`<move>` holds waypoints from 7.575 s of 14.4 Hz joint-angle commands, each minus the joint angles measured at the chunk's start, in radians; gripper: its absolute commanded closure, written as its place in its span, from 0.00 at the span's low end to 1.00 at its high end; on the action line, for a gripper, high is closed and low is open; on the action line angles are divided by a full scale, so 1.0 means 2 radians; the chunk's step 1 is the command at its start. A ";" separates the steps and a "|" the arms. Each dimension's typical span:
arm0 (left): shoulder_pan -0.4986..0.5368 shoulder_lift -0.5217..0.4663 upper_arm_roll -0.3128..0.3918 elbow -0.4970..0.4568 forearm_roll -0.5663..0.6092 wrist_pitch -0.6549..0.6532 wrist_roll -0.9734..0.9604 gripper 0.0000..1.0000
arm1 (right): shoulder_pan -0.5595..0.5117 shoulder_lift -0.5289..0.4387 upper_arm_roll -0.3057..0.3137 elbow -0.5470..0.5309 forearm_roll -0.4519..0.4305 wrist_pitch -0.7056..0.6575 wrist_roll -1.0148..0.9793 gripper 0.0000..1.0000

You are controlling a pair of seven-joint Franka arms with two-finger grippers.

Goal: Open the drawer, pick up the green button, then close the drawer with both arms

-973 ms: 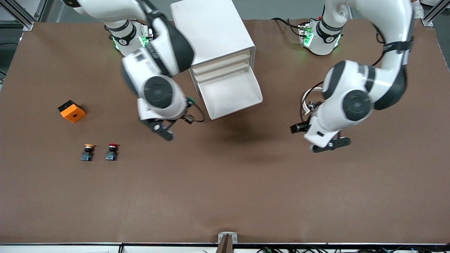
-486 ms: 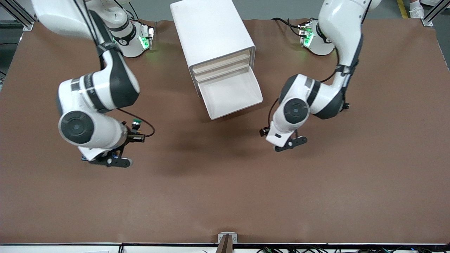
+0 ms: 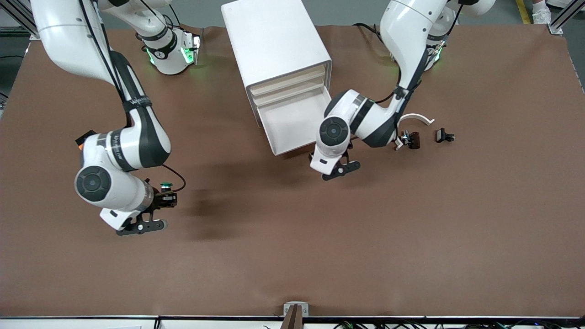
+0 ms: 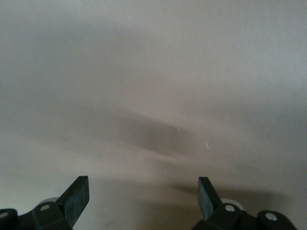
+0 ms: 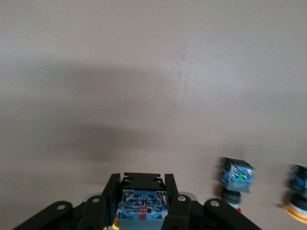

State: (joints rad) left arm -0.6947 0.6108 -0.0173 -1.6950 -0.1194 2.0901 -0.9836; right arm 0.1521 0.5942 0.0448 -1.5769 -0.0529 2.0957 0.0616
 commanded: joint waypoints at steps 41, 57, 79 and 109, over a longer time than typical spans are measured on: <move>0.291 -0.081 -0.060 0.133 0.067 -0.167 0.115 0.00 | -0.035 -0.185 0.010 -0.021 -0.033 -0.147 0.014 0.00; 0.385 -0.326 -0.063 0.025 0.072 -0.240 0.400 0.00 | -0.107 -0.266 0.016 0.001 -0.008 -0.256 -0.115 0.00; 0.401 -0.348 -0.063 0.075 0.060 -0.324 0.480 0.00 | -0.107 -0.262 0.011 0.035 0.023 -0.271 -0.122 0.00; 0.394 -0.330 -0.073 0.094 0.066 -0.352 0.454 0.00 | -0.110 -0.335 0.009 -0.032 0.024 -0.238 -0.127 0.00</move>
State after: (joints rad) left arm 0.0928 -0.0586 -0.1478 -1.5292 0.0085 1.4127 -0.0463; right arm -0.0609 -0.0701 0.0632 -1.6472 -0.0189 1.6324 -0.1797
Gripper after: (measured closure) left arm 0.000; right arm 0.000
